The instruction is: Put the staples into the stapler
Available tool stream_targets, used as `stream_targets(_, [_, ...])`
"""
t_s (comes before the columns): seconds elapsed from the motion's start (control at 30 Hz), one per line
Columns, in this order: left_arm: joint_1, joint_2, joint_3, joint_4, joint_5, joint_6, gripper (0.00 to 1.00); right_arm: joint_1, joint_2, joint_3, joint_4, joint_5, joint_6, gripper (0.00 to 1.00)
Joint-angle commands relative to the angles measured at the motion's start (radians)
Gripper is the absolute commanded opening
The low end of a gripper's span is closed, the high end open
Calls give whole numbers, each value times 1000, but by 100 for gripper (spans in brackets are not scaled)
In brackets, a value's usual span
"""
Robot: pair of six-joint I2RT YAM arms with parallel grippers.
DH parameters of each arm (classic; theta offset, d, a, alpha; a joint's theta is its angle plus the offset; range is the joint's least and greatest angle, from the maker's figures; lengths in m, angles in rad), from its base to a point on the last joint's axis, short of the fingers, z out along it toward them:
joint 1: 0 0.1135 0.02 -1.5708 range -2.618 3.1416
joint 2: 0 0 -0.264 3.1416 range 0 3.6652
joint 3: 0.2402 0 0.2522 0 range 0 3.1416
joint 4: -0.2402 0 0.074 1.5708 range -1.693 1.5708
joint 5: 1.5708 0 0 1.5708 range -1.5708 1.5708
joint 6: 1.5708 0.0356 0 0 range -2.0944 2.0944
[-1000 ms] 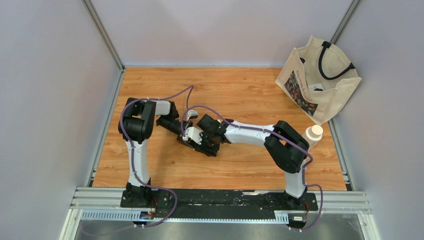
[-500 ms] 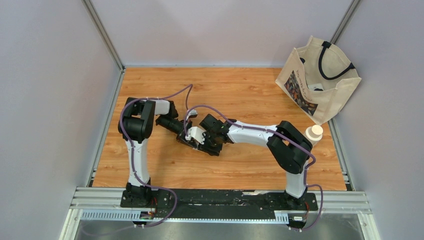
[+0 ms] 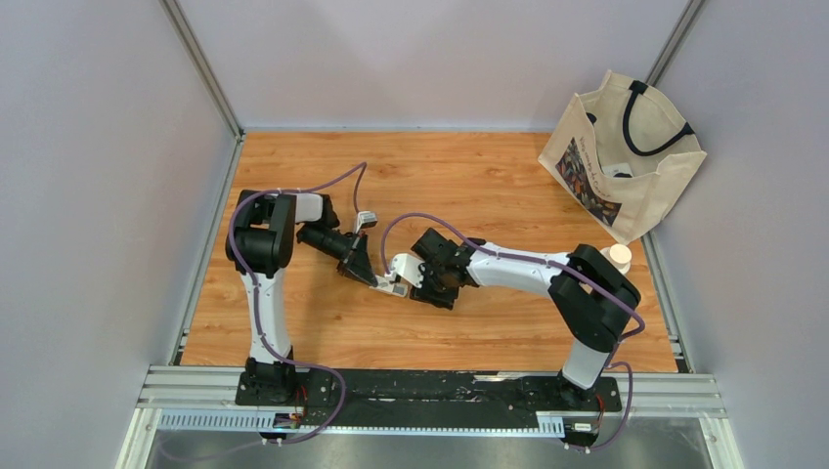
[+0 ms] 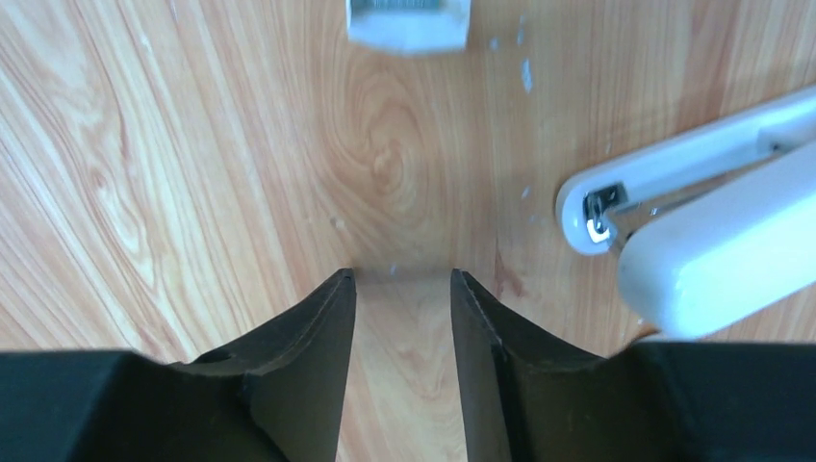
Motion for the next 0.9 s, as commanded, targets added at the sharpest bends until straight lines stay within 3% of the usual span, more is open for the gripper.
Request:
stream_targets(0.0, [13, -41, -20, 69, -13, -34, 0, -7, -70, -34, 1, 15, -21, 49])
stream_targets(0.1, [13, -27, -18, 55, -5, -24, 0, -7, -90, -31, 23, -19, -9, 64])
stream_targets(0.23, [12, -27, -17, 41, 9, -8, 0, -7, -78, 18, 61, -51, 20, 73])
stream_targets(0.43, [13, -7, 3, -49, 55, 87, 0, -4, -1, 124, 93, -80, 54, 77])
stream_targets(0.87, [12, -1, 17, -103, 87, 145, 0, 37, 108, 233, 103, -129, 88, 82])
